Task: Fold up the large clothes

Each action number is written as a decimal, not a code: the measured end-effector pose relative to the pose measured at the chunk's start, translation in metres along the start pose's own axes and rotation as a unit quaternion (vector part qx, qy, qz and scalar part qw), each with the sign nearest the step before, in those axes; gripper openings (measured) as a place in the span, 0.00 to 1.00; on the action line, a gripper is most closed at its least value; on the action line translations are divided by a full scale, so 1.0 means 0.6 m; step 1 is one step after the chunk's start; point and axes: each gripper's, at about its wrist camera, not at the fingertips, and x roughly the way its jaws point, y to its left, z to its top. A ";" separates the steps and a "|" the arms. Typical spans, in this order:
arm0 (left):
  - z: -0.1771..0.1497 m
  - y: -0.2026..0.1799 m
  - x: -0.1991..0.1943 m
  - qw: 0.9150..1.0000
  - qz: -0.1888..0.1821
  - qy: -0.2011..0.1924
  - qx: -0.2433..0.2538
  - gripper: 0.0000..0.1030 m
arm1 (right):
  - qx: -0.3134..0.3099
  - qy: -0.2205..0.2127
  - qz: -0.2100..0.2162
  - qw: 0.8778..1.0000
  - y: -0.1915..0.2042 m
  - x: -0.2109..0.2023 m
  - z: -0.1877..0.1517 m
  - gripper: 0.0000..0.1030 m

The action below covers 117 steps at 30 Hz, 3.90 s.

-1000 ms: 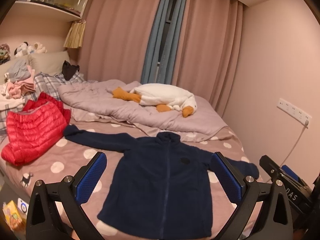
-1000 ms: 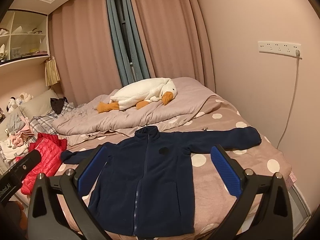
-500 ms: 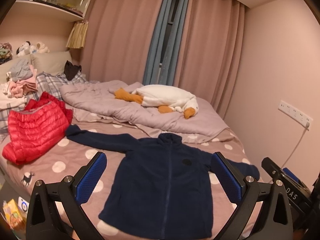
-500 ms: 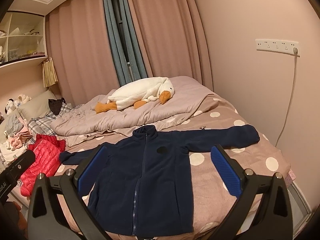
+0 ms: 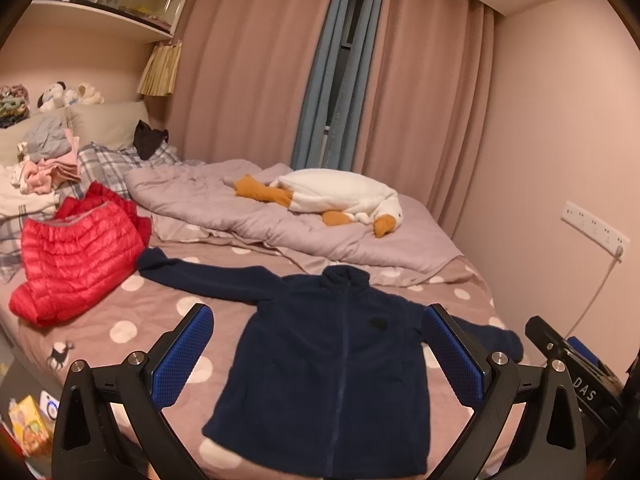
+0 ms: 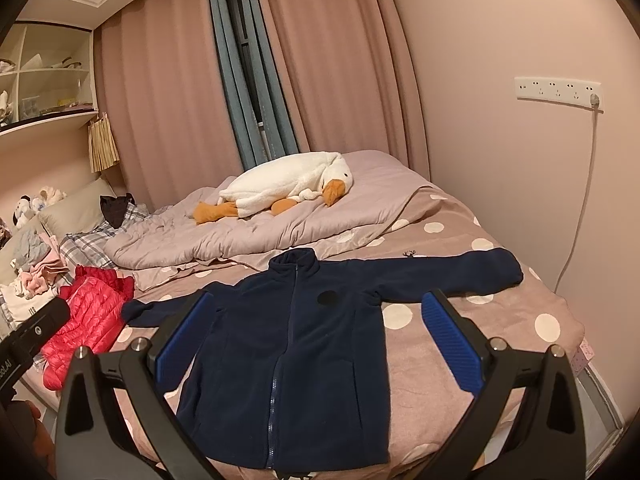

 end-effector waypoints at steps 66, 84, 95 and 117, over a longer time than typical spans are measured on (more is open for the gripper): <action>0.002 0.108 0.168 0.997 0.000 0.059 -0.048 1.00 | -0.007 -0.006 0.002 1.000 -0.040 0.141 -0.032 1.00; -0.071 0.543 0.617 0.922 -0.004 0.140 -0.361 0.96 | 0.278 0.098 -0.198 0.935 -0.510 0.452 -0.029 0.91; -0.107 0.579 0.750 0.906 0.004 0.158 -0.393 0.37 | 0.356 0.083 -0.209 0.907 -0.604 0.438 -0.085 0.91; -0.077 0.585 0.756 0.947 0.184 0.119 -0.233 0.18 | 0.429 0.027 -0.132 0.893 -0.621 0.507 -0.061 0.13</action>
